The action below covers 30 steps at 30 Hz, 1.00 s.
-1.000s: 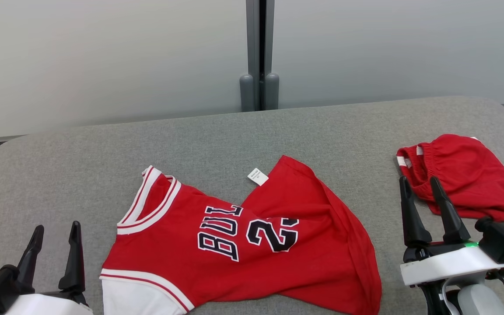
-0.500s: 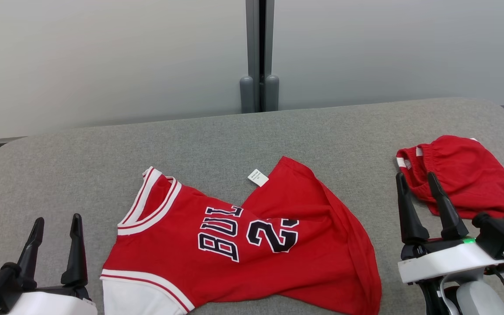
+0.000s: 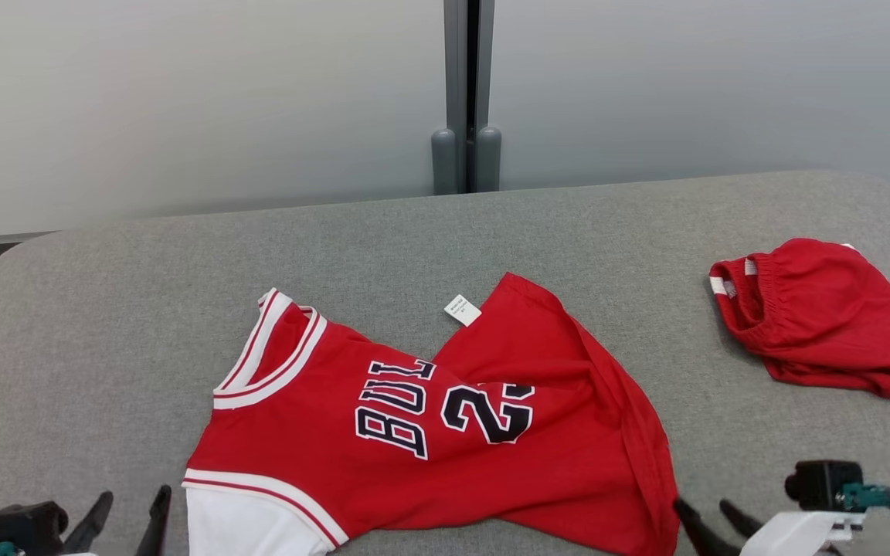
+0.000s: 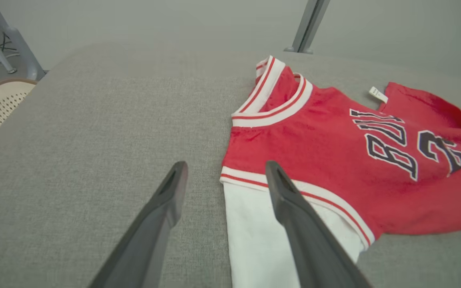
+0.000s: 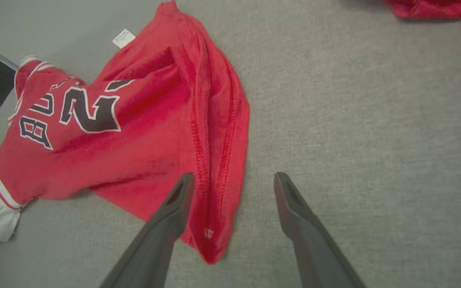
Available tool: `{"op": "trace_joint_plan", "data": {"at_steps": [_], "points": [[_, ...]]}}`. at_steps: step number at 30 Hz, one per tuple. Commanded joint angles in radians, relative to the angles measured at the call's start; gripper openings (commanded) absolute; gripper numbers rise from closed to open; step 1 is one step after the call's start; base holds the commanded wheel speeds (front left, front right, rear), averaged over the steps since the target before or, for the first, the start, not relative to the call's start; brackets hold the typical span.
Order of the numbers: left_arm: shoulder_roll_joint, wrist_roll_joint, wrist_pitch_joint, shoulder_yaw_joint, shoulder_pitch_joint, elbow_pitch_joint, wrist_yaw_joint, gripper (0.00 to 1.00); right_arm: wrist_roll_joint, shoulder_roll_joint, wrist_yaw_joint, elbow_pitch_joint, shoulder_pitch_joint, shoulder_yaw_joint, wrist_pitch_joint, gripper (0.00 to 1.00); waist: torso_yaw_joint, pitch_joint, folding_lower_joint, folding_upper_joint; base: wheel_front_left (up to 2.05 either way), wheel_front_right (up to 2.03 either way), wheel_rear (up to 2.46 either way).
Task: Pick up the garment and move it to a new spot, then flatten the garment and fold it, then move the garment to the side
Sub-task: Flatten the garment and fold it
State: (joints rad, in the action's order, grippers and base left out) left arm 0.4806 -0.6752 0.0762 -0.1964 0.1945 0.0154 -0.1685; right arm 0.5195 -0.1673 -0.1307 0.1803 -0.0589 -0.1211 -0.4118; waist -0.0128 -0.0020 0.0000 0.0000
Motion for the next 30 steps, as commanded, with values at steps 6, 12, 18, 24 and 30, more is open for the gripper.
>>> {"op": "trace_joint_plan", "data": {"at_steps": [6, 12, 18, 24, 30], "points": [[0.022, -0.073, 0.174, -0.041, 0.049, 0.029, -0.003, 1.00, 0.040, 0.065, 0.000, -0.030, -0.064, 0.005, -0.173, 1.00, 0.004, 0.024, 0.0000, 0.0000, 0.00, 0.00, 0.00], [0.033, -0.104, 0.237, -0.055, 0.057, 0.008, 0.005, 1.00, 0.011, 0.086, 0.000, -0.028, -0.062, 0.007, -0.206, 1.00, 0.006, 0.044, 0.0000, 0.0000, 0.00, 0.00, 0.00], [0.026, -0.136, 0.287, -0.088, 0.030, -0.051, 0.045, 1.00, -0.045, 0.099, 0.000, -0.008, -0.043, 0.038, -0.200, 1.00, 0.010, 0.068, 0.0000, 0.0000, 0.00, 0.00, 0.00], [0.002, -0.152, 0.303, -0.111, 0.001, -0.118, 0.067, 1.00, -0.070, 0.108, 0.001, 0.003, -0.036, 0.051, -0.224, 1.00, 0.011, 0.078, 0.0000, 0.0000, 0.00, 0.00, 0.00], [-0.019, -0.191, 0.346, -0.147, -0.007, -0.145, 0.119, 0.73, -0.049, 0.116, 0.001, 0.025, -0.026, 0.017, -0.232, 0.71, 0.011, 0.075, 0.0000, 0.0000, 0.00, 0.00, 0.00]]}}
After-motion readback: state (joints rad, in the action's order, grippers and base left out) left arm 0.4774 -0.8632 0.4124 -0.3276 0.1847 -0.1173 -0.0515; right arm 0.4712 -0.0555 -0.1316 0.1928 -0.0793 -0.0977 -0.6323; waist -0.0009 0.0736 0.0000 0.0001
